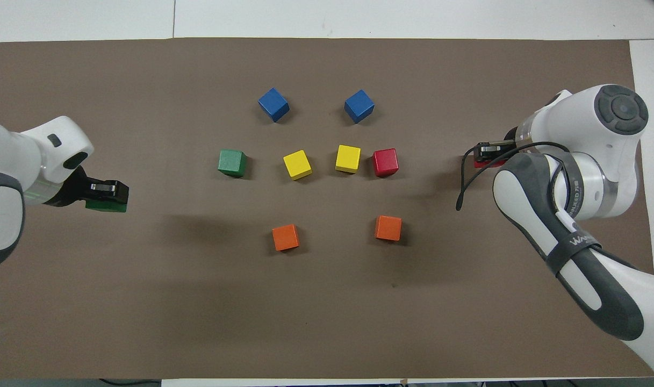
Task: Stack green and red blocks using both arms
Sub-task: 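Place the green aside with the left gripper while the right gripper places red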
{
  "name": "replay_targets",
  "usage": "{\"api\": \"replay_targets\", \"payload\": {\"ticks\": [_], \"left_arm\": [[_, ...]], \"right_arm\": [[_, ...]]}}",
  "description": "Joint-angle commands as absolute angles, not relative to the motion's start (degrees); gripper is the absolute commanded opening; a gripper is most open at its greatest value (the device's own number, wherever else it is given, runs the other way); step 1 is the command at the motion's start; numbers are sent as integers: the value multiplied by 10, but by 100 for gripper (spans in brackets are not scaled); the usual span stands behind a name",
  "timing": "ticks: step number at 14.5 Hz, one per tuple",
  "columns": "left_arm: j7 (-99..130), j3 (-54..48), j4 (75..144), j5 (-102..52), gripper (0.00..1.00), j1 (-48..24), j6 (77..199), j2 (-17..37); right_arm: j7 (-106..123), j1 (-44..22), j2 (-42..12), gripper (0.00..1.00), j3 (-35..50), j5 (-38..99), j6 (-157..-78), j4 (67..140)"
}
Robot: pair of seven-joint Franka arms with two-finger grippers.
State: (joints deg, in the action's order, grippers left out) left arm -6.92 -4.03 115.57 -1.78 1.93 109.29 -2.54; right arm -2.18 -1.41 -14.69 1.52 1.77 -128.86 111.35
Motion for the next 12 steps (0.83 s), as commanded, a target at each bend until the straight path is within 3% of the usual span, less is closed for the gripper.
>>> {"api": "replay_targets", "payload": {"ticks": [1,8,12], "left_arm": [[-180,-47,1207,-18,0,100,1111,-53],[-264,-46,1327,-18,0,188,1299,-47],[-260,-47,1341,-18,0,190,1343,-18]], "right_arm": [[13,-6,-140,0,13,36,-1303,1128],[33,-5,-152,0,6,36,-1346,1150],[36,-5,-163,0,1,36,-1350,1151]]}}
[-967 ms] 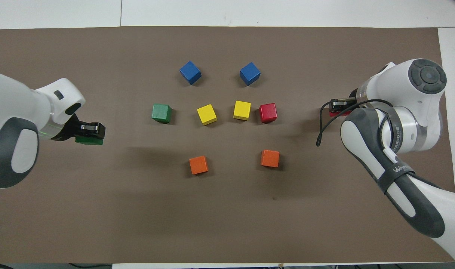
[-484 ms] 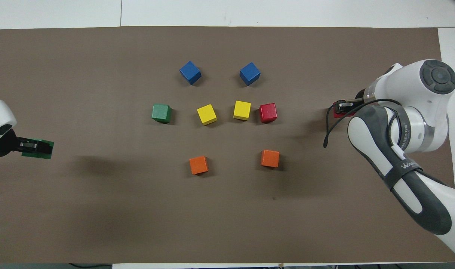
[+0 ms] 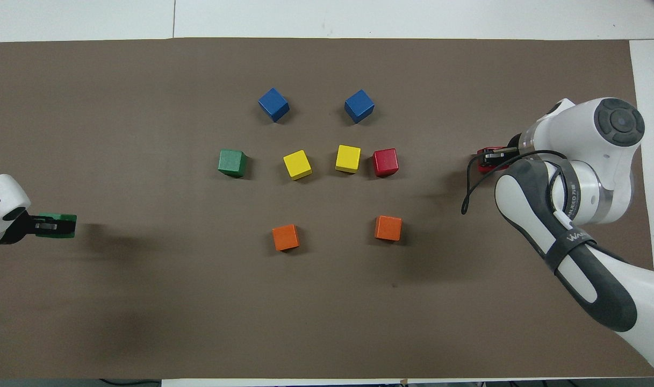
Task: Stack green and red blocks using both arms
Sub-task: 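Place the green aside with the left gripper while the right gripper places red, then open both grippers and reach for the second green and red blocks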
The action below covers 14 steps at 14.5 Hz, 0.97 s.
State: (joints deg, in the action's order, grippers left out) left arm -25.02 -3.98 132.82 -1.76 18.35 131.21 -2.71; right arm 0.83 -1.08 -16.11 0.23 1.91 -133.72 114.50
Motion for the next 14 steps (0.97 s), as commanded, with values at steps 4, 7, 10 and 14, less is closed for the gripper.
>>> {"api": "replay_targets", "payload": {"ticks": [4,7,10,14], "left_arm": [[-263,-47,1349,-18,0,192,1385,5],[-260,-47,1351,-18,0,192,1399,10],[-254,-47,1351,-18,0,192,1409,21],[-252,-47,1366,-18,0,192,1432,28]], "right_arm": [[37,-5,-168,0,0,35,-1349,1157],[37,-5,-168,100,0,35,-1350,1157],[37,-5,-167,100,-1,34,-1338,1148],[29,-9,-133,100,-1,33,-1227,1091]]}}
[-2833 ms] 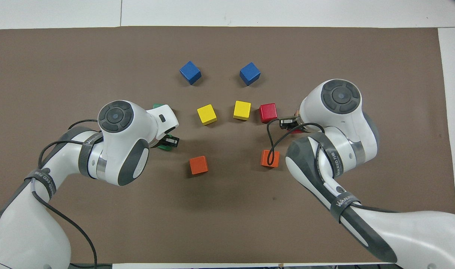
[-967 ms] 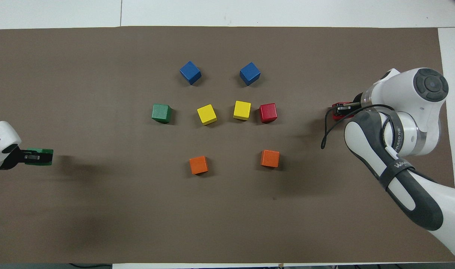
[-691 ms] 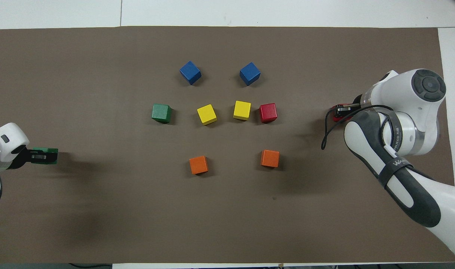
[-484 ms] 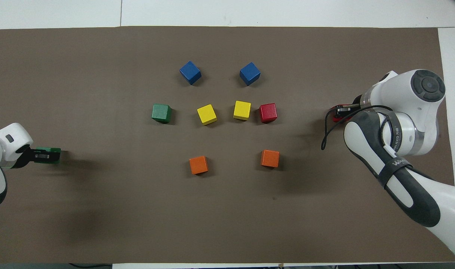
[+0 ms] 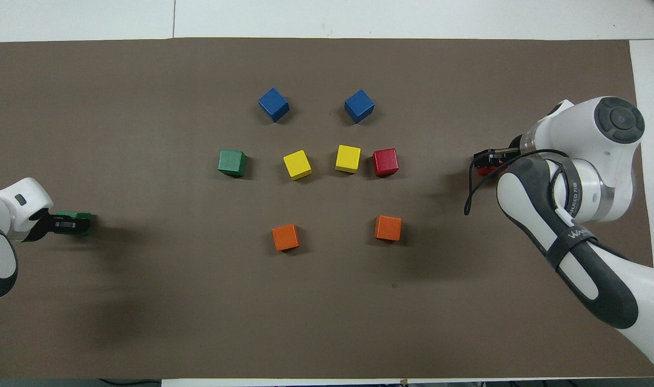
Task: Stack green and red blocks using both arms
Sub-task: 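Open both grippers and reach for the second green and red blocks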
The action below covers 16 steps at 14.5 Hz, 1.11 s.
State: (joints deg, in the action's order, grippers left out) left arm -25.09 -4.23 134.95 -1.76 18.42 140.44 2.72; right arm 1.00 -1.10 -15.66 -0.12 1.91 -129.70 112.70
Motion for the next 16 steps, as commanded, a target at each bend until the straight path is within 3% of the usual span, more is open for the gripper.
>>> {"api": "replay_targets", "payload": {"ticks": [1,4,5,6,7,9,11,16], "left_arm": [[-252,-47,1366,-18,0,192,1433,32],[-253,-47,1363,-18,0,192,1432,33],[-254,-47,1362,-18,17,192,1431,34],[-255,-47,1361,-18,77,192,1427,34],[-257,-47,1357,-18,100,192,1422,35],[-261,-47,1335,-18,100,192,1387,36],[-261,-47,1299,-17,100,187,1338,36],[-248,-51,1181,-18,100,158,1211,33]], "right_arm": [[23,-11,-133,100,0,29,-1176,1050],[-88,-28,-163,100,25,18,-1068,920],[-130,-31,-173,100,52,-2,-1067,899],[-175,-32,-181,100,86,-35,-1077,895],[-230,-33,-189,100,123,-73,-1091,895],[-301,-33,-220,100,183,-111,-1104,883],[-314,-33,-251,100,191,-110,-1104,846],[-323,-36,-276,100,208,-117,-1153,850]]}}
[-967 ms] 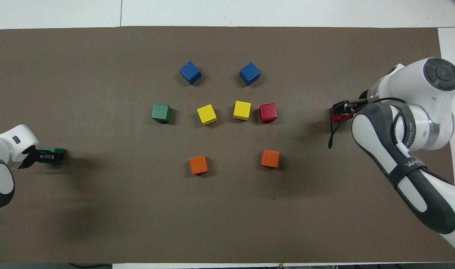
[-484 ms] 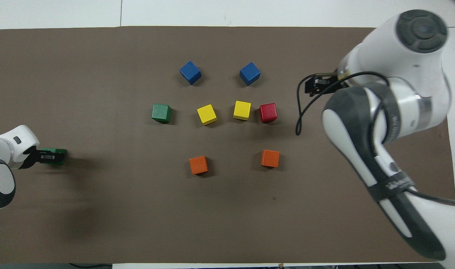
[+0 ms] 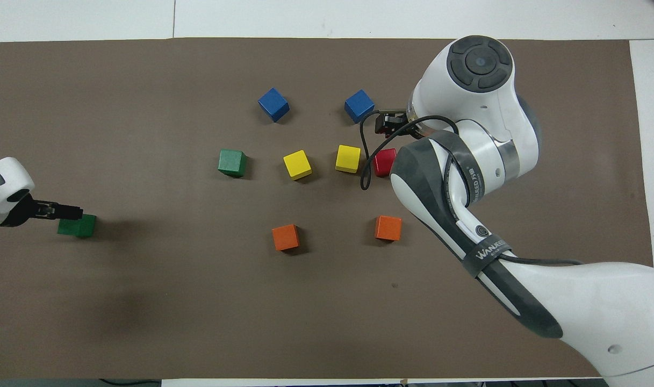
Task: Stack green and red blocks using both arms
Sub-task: 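Open both grippers and reach for the second green and red blocks, then grasp the second green with the left gripper while the right gripper grasps red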
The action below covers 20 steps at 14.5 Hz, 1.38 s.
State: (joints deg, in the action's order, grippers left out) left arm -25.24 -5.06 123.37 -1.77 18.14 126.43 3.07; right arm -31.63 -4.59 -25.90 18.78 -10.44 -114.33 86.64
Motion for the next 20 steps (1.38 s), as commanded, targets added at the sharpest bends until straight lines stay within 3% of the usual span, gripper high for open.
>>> {"api": "replay_targets", "payload": {"ticks": [1,6,11,20], "left_arm": [[-221,-51,1148,-18,100,136,1189,36],[-56,-50,1029,-18,100,-7,1126,83],[-38,-51,1022,-32,100,-93,1170,125],[4,-49,1019,-30,100,-148,1244,207]], "right_arm": [[-323,-36,-281,100,215,-117,-1163,852],[-324,-40,-289,100,225,-120,-1190,886],[-317,-39,-284,100,225,-121,-1234,942],[-296,-32,-282,100,222,-132,-1272,982]]}}
